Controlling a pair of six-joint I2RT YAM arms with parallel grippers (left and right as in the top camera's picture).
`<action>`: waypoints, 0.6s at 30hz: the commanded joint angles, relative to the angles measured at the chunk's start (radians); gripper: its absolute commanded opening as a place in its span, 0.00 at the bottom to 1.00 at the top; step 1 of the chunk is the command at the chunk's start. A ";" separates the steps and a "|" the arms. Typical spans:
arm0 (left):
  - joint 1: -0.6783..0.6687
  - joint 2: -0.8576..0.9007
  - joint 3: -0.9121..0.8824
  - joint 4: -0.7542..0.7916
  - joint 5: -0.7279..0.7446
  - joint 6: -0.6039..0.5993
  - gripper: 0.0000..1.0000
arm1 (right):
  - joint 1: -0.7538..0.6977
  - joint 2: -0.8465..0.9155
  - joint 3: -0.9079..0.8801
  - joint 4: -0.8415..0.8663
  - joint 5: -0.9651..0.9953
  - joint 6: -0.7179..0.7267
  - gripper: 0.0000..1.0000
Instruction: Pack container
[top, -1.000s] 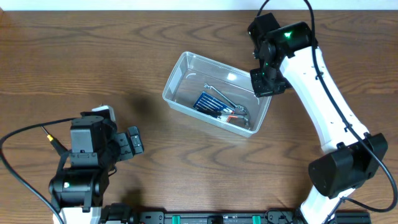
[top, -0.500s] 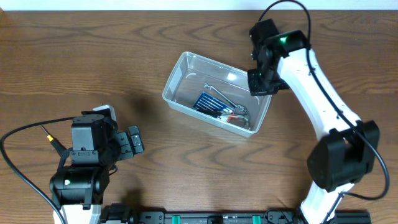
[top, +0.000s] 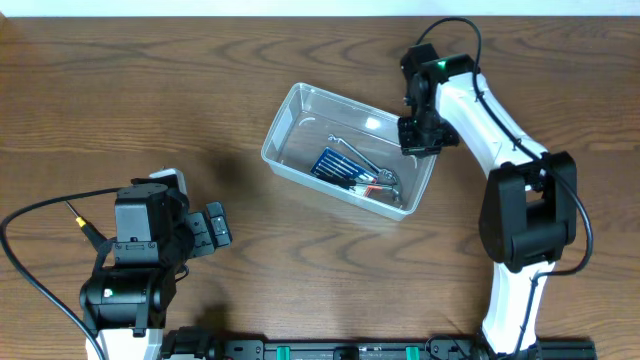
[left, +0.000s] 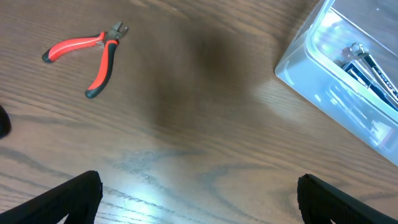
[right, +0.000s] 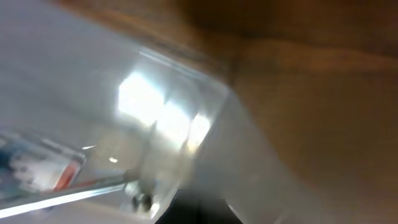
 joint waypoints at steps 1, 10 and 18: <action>-0.004 -0.001 0.021 0.002 -0.008 0.000 0.98 | -0.028 0.016 -0.002 0.040 0.001 -0.064 0.01; -0.004 -0.001 0.021 0.002 -0.008 -0.001 0.98 | -0.037 0.018 -0.001 0.160 0.002 -0.199 0.01; -0.004 -0.001 0.021 0.002 -0.008 -0.001 0.98 | -0.037 0.018 -0.001 0.274 0.002 -0.230 0.01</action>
